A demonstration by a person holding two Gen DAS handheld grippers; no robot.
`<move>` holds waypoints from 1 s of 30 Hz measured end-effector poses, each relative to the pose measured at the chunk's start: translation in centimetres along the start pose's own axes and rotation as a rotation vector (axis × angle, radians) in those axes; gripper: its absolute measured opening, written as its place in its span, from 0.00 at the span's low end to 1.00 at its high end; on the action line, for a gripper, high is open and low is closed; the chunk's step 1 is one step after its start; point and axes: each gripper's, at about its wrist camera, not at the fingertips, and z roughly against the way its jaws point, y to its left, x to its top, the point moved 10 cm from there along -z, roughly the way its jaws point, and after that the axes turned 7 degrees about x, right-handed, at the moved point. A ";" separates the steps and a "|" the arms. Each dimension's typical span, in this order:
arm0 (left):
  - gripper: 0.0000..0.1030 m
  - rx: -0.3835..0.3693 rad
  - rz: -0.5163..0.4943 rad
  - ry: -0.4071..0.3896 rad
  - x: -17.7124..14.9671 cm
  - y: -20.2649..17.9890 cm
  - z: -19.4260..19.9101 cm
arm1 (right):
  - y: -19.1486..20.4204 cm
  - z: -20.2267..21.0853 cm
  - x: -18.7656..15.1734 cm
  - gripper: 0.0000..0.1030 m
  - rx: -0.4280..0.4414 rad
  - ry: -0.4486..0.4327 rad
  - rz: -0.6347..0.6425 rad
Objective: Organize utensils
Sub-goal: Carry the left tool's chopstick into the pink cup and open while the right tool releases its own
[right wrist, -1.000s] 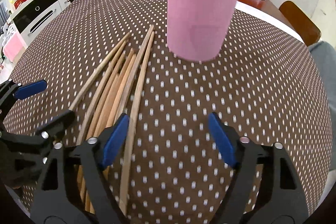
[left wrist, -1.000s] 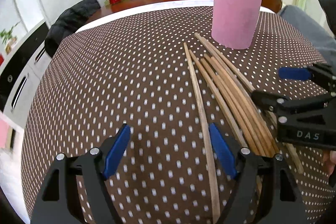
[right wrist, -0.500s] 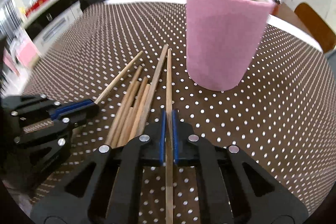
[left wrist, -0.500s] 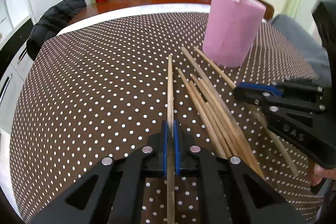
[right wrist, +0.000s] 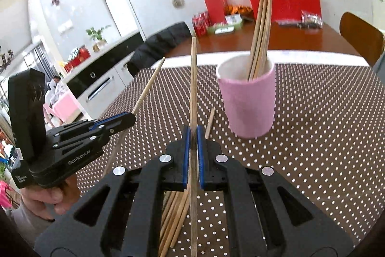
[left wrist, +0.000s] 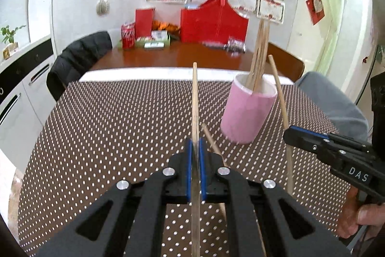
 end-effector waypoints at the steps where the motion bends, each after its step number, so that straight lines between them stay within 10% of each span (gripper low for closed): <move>1: 0.06 -0.006 0.005 -0.014 0.7 -0.2 0.1 | 0.0 0.3 0.3 0.06 0.003 -0.010 -0.003; 30: 0.06 -0.268 0.101 -0.539 19.5 -6.0 5.6 | 1.4 8.1 15.7 0.06 -0.006 -0.328 0.100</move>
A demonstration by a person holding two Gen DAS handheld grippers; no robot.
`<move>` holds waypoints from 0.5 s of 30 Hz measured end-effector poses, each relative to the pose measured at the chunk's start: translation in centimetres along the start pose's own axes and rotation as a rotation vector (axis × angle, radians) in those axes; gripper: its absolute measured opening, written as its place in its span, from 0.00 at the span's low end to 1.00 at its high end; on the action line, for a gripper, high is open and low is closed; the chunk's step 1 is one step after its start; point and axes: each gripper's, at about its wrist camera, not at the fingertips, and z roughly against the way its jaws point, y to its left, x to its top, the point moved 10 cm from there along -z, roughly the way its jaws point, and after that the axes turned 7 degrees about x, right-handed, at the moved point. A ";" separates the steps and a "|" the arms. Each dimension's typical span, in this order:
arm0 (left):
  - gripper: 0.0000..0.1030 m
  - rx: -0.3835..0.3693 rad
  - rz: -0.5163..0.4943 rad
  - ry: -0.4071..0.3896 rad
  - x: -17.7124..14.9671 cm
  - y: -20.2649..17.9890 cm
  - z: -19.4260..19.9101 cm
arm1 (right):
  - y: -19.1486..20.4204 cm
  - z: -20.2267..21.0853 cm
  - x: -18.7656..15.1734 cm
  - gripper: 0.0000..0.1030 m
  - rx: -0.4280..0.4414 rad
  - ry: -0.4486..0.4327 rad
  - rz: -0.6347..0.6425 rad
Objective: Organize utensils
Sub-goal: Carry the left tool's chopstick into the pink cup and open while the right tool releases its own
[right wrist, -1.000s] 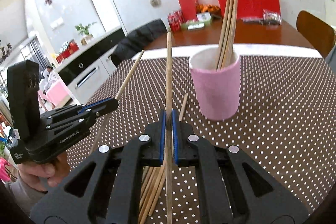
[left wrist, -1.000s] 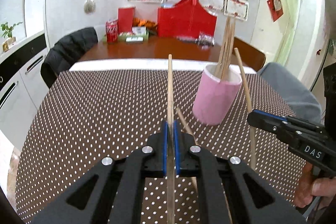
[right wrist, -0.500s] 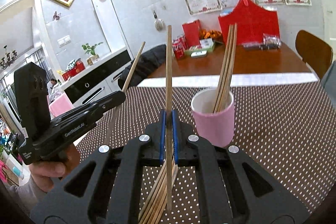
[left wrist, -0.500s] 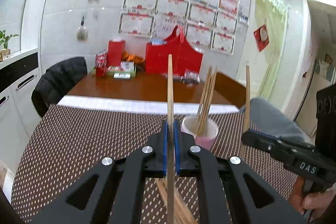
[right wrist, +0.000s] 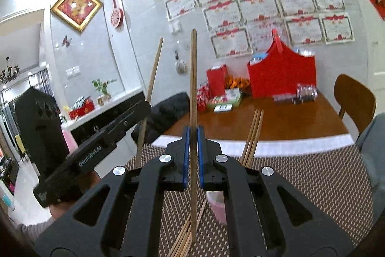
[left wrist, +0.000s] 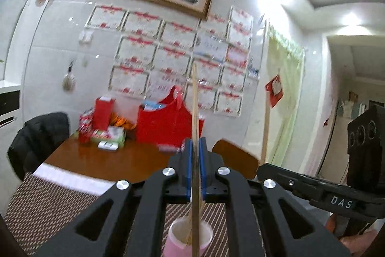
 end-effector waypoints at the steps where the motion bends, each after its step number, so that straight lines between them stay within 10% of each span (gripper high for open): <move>1: 0.06 -0.005 -0.004 -0.024 0.4 -0.5 -0.6 | -0.3 -0.1 0.7 0.06 -0.004 -0.010 0.002; 15: 0.06 -0.037 0.059 -0.011 -2.1 -0.7 -9.0 | -5.8 -3.4 3.4 0.06 -0.052 -0.045 -0.031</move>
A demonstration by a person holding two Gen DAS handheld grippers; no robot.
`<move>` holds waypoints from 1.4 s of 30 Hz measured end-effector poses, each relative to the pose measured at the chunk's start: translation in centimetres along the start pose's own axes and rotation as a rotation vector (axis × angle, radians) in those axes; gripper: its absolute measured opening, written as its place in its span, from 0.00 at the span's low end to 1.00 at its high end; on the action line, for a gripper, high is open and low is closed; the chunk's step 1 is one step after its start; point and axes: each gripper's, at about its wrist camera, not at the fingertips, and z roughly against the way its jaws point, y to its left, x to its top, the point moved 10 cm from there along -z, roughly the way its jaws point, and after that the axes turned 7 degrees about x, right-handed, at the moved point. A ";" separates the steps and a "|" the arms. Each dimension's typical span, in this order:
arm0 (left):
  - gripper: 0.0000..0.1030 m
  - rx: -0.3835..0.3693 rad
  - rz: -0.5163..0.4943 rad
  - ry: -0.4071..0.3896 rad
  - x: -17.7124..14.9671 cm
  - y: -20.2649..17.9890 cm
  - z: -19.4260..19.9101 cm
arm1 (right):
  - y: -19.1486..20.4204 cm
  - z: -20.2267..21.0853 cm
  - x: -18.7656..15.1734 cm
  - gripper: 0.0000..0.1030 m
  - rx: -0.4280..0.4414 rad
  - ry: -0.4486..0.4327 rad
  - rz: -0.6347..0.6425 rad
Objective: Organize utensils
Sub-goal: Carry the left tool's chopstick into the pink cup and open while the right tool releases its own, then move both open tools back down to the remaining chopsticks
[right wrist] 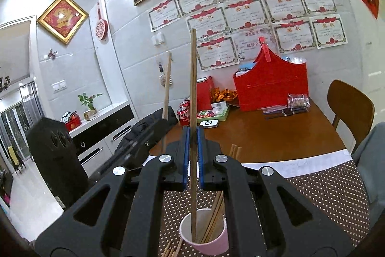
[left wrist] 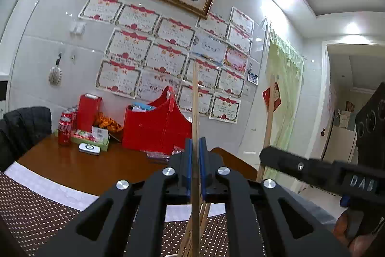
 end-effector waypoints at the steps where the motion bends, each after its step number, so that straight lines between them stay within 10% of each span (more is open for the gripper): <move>1: 0.06 0.001 0.001 0.006 -0.4 0.2 -0.4 | -0.3 -0.3 0.0 0.06 -0.001 0.001 -0.002; 16: 0.14 0.053 -0.021 0.115 -5.7 2.2 -2.7 | -3.1 -3.9 -4.5 0.07 -0.014 0.102 -0.048; 17: 0.33 0.064 -0.023 0.118 -5.8 2.4 -2.4 | -3.3 -3.9 -4.8 0.13 -0.020 0.111 -0.060; 20: 0.67 0.105 -0.019 0.106 -5.2 3.3 -1.0 | -4.1 -2.8 -4.8 0.91 -0.044 0.083 -0.102; 42: 0.77 0.240 -0.135 0.115 -1.1 4.6 13.3 | 0.5 6.4 -3.9 0.94 -0.134 0.038 -0.084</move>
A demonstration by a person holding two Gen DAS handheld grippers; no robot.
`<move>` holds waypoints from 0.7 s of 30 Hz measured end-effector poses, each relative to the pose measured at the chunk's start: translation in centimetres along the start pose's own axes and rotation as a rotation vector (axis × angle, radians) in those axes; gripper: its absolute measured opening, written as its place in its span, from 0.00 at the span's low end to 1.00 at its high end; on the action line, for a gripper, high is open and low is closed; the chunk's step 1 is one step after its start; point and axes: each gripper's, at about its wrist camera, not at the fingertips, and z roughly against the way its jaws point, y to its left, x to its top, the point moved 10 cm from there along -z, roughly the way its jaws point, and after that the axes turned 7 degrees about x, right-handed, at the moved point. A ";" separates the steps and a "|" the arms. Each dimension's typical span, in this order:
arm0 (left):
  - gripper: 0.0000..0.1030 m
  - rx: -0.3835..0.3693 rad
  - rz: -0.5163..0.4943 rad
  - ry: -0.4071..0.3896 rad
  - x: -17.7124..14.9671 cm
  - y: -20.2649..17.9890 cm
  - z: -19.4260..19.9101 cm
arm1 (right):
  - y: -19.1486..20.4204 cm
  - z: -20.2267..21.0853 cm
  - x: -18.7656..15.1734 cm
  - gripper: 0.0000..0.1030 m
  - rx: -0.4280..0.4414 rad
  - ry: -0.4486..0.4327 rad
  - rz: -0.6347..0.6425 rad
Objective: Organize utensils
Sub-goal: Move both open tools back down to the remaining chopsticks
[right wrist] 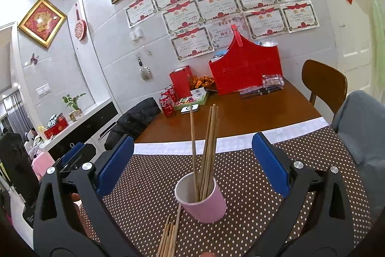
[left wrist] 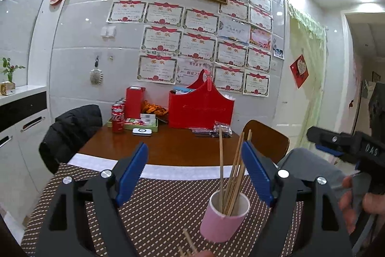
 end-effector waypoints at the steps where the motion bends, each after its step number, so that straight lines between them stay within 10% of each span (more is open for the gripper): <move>1: 0.77 0.005 -0.001 0.007 -0.2 0.2 0.5 | 0.2 0.5 -0.1 0.94 0.000 0.001 0.004; 21: 0.77 0.093 -0.079 0.235 -9.7 1.2 6.9 | 3.2 6.9 -6.9 0.94 -0.005 0.092 0.055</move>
